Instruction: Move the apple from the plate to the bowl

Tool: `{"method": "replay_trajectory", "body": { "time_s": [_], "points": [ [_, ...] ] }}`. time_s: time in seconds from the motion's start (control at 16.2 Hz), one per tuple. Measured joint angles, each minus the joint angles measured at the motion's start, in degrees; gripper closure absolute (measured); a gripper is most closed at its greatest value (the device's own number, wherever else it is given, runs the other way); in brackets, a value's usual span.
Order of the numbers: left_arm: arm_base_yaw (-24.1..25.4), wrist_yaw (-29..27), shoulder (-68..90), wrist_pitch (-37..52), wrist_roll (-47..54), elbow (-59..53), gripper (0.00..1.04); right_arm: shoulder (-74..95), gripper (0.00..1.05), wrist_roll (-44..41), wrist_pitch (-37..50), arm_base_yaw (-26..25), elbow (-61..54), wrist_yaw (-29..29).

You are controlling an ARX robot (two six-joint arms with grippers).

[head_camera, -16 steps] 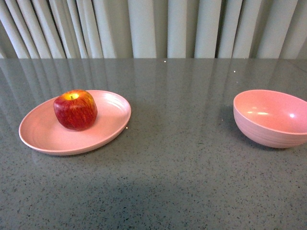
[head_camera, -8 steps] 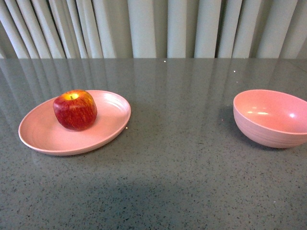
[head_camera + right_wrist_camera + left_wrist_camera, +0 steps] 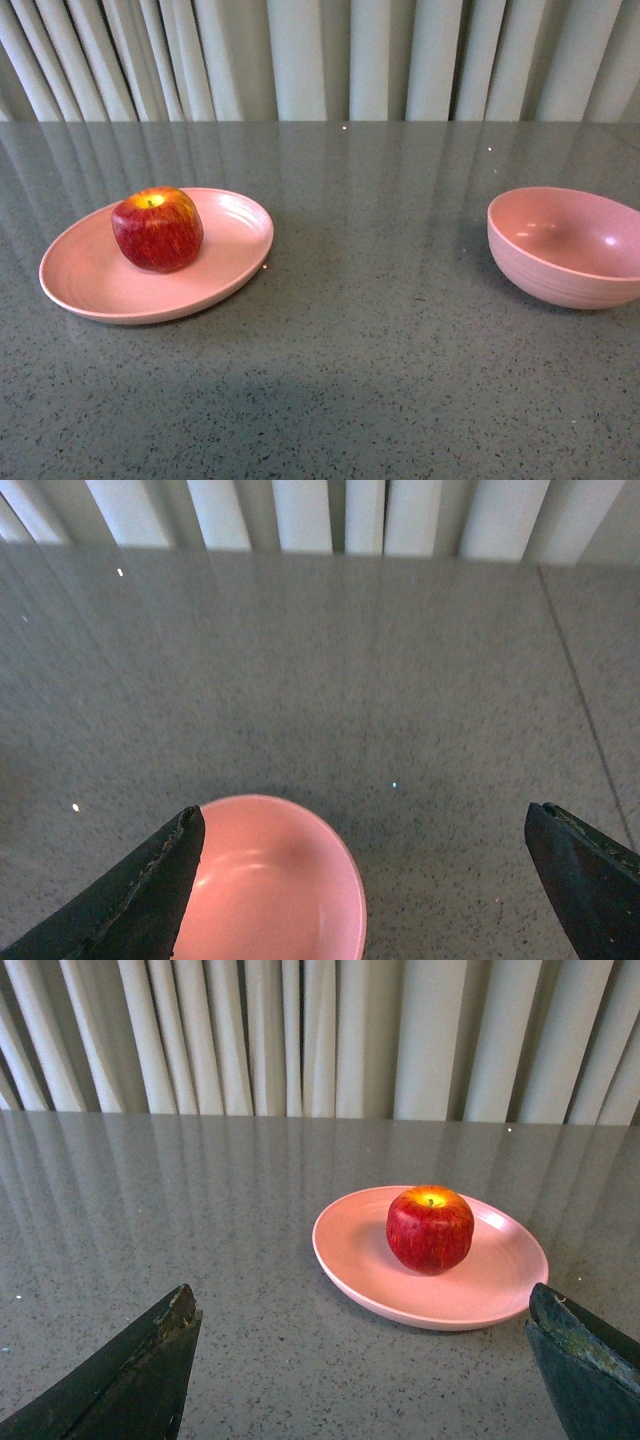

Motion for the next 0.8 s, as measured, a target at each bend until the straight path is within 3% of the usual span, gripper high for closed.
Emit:
{"method": "replay_trajectory", "body": {
  "time_s": [0.31, 0.8],
  "points": [
    [0.0, 0.0, 0.0, 0.0, 0.0, 0.0, 0.07, 16.5, 0.07, 0.4, -6.9, -0.2, 8.9, 2.0],
    [0.0, 0.0, 0.0, 0.0, 0.0, 0.0, 0.07, 24.8, 0.07, 4.5, -11.0, 0.6, 10.7, 1.9]
  ]
}}
